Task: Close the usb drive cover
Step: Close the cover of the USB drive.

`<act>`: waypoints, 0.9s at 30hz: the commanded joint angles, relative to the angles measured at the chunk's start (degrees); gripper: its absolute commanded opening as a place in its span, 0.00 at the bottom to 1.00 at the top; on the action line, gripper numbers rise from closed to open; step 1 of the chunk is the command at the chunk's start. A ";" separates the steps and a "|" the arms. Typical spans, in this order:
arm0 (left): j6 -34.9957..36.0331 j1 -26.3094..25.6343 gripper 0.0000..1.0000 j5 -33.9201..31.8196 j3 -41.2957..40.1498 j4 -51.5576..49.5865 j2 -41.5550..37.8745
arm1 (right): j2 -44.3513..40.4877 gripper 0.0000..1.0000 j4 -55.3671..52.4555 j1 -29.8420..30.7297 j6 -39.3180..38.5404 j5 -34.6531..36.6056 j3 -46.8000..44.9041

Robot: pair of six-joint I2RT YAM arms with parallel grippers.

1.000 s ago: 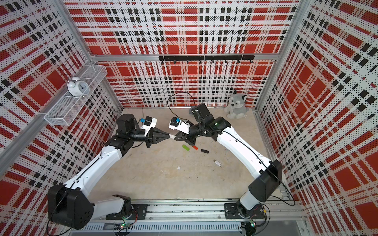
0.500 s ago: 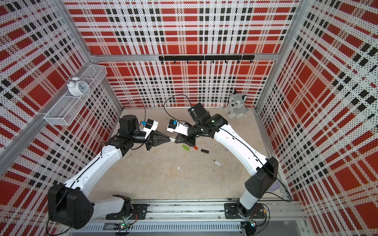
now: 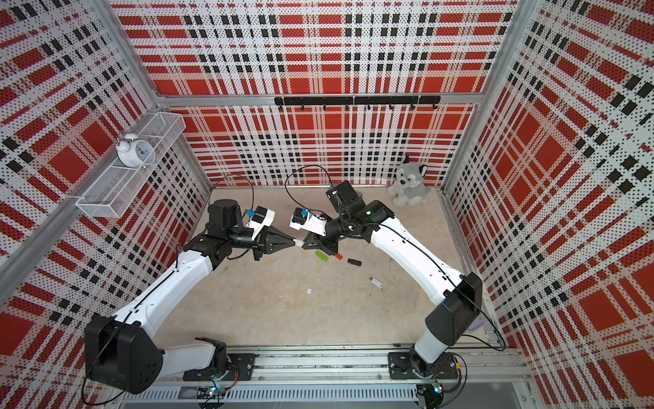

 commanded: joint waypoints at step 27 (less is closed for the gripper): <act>-11.86 -5.72 0.01 -2.75 -5.27 13.42 -2.09 | -3.80 0.00 17.41 2.14 3.31 -6.51 -5.29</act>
